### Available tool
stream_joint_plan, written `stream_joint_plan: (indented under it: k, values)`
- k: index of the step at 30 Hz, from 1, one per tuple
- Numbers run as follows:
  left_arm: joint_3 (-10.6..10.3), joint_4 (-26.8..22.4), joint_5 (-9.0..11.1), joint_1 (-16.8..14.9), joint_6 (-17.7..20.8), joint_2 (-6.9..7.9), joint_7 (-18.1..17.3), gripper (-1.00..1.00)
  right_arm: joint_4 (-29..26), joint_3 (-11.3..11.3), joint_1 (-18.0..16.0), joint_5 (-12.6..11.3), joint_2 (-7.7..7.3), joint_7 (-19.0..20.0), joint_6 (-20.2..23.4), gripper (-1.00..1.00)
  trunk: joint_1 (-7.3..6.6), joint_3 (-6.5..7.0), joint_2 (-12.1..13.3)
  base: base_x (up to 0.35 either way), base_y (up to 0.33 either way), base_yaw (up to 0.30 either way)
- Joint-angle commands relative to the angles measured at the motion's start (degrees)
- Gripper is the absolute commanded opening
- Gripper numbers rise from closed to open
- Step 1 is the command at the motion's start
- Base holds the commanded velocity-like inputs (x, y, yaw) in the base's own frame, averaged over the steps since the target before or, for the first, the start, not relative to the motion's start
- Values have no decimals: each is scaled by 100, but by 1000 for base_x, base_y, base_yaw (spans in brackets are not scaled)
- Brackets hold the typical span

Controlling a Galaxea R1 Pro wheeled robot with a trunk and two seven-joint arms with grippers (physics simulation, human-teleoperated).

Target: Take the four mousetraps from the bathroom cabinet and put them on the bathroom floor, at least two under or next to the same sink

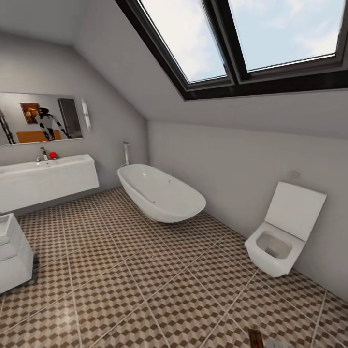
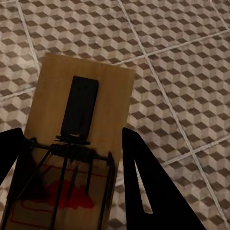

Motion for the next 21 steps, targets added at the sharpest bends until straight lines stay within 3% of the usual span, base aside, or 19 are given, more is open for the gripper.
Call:
stream_joint_plan:
  k: [1, 21]
  values:
    - [4, 26, 18, -9, -35, 3, -39, -100, 16, 51, -4, -60, 1, 12, -30, -100, 2, -2, -5, 0, 0, 257]
    - [3, 26, 19, -9, -35, 0, -38, -100, 16, 53, -4, -52, 1, 12, -30, -100, 2, -2, -5, 0, 0, 257]
